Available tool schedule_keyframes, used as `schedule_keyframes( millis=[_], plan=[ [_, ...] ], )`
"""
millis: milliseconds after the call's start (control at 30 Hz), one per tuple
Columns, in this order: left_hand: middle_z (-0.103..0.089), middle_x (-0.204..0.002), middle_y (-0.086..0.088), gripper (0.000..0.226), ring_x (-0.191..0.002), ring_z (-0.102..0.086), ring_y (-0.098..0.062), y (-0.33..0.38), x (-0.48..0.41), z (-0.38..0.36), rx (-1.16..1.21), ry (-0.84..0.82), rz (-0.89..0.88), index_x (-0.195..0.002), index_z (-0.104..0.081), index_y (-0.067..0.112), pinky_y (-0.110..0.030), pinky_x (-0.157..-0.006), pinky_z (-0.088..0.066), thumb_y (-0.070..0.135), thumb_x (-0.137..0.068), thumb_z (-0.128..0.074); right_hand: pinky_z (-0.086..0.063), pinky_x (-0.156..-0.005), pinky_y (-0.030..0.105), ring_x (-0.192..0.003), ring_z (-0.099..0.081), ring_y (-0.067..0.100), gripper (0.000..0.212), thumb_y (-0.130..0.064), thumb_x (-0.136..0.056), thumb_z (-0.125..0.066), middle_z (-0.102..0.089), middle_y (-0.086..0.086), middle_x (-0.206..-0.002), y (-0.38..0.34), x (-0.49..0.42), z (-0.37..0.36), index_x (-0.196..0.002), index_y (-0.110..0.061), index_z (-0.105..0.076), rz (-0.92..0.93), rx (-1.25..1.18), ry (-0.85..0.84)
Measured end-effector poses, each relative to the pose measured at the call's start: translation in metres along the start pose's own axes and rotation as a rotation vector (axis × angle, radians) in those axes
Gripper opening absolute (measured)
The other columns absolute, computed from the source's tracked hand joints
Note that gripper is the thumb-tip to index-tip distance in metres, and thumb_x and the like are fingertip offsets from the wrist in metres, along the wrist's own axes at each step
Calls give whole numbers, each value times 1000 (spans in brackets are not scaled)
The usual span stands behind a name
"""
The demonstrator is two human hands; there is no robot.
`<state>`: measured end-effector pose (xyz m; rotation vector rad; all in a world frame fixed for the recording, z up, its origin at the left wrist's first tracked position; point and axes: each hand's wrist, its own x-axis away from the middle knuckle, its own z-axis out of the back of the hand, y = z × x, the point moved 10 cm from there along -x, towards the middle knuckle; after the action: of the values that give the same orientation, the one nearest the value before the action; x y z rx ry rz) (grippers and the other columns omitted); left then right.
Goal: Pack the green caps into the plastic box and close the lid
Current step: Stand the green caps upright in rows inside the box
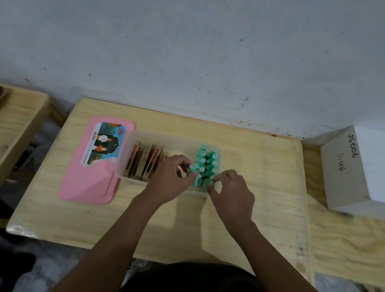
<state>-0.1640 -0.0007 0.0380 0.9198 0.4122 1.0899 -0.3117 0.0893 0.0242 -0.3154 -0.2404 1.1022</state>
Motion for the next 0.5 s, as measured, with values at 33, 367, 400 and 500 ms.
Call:
schedule_keyframes(
  millis=[33, 367, 400, 500],
  plan=[
    [-60, -81, 8, 17, -63, -50, -3, -3, 1, -1, 3, 6, 2, -88, -62, 18, -8, -57, -38, 30, -82, -72, -35, -57, 25, -99, -55, 12, 20, -41, -86, -65, -60, -9, -107, 0, -1, -2, -99, -26, -69, -7, 12, -13],
    [-62, -72, 5, 13, -60, -52, -8, -26, -2, -25, -38, -43, 107, -79, -62, 18, -26, -60, -44, 24, -77, -73, -44, -64, 29, -103, -50, 14, 21, -43, -83, -67, -54, -7, -110, 6, -12, -12, -96, -27, -71, -103, 72, -116],
    [-61, -69, 6, 13, -62, -54, -10, -28, -2, -27, -49, -52, 128, -78, -62, 18, -28, -61, -46, 25, -77, -73, -45, -66, 30, -103, -50, 14, 21, -44, -84, -67, -54, -7, -110, 8, -12, -13, -97, -27, -71, -110, 55, -132],
    [-58, -64, 10, 15, -62, -56, -12, -30, -3, -34, -111, -76, 185, -73, -57, 23, -28, -59, -45, 26, -75, -72, -48, -72, 31, -104, -54, 11, 20, -45, -85, -65, -56, -10, -111, 17, -10, -15, -99, -31, -70, -129, -20, -174]
  ],
)
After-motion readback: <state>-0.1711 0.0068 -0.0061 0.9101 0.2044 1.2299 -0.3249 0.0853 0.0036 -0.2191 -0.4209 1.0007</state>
